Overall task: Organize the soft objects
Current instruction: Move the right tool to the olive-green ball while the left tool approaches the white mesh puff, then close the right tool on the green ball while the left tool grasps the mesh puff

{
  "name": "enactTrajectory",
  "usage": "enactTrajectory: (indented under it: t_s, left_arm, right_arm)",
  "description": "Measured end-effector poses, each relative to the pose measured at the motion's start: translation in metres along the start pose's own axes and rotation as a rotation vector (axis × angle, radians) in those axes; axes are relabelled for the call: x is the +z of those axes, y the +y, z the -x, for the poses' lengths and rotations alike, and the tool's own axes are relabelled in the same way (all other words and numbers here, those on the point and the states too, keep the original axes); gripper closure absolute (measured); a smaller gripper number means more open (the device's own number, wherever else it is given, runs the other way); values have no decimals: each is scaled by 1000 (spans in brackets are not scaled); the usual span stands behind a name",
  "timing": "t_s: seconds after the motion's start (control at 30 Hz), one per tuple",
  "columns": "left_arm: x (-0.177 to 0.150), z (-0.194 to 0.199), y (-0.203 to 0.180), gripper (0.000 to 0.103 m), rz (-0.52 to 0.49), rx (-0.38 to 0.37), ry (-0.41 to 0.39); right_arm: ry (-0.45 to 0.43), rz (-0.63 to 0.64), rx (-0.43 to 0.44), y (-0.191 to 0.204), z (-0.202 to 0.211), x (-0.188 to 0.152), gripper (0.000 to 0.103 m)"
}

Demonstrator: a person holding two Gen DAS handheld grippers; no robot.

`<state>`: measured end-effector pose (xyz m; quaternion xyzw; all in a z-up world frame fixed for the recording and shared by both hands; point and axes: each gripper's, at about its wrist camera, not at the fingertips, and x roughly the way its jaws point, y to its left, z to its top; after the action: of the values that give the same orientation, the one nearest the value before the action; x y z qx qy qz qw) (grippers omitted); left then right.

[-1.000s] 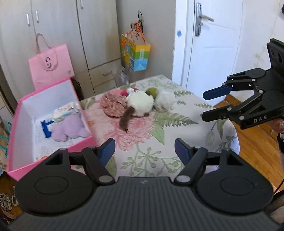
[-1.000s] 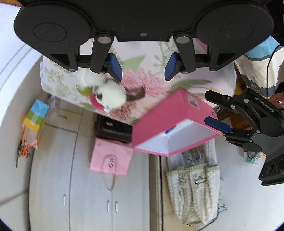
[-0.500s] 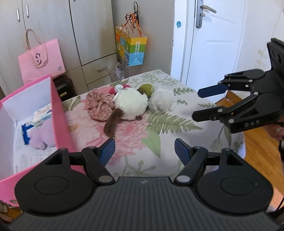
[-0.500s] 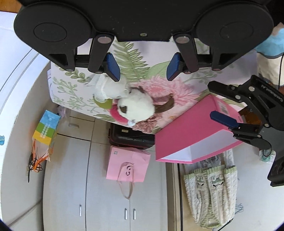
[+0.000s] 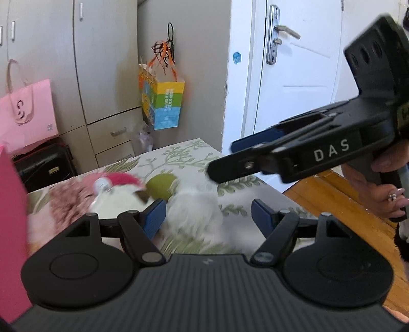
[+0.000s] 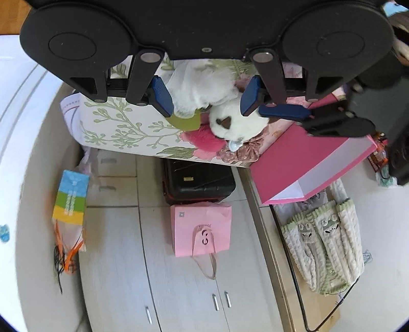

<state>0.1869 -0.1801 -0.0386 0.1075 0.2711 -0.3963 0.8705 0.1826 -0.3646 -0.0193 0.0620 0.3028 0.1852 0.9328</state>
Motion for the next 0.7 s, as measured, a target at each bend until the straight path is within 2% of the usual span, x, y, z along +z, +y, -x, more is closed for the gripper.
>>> enactTrajectory:
  t_s: [0.1, 0.27, 0.33, 0.5, 0.7]
  left_arm:
    - [4, -26, 3, 33, 1, 4, 31]
    - [7, -52, 6, 35, -12, 22, 58]
    - [6, -56, 6, 36, -23, 39, 69]
    - [1, -61, 7, 39, -10, 46, 88]
    - [-3, -66, 5, 47, -7, 78, 86]
  right_arm:
    - [43, -19, 27, -18, -20, 7, 40]
    - [84, -54, 57, -46, -54, 17, 51]
    - [99, -69, 70, -55, -68, 21, 53]
    - [142, -70, 117, -64, -100, 21, 53]
    - [166, -73, 150, -63, -118, 14, 52]
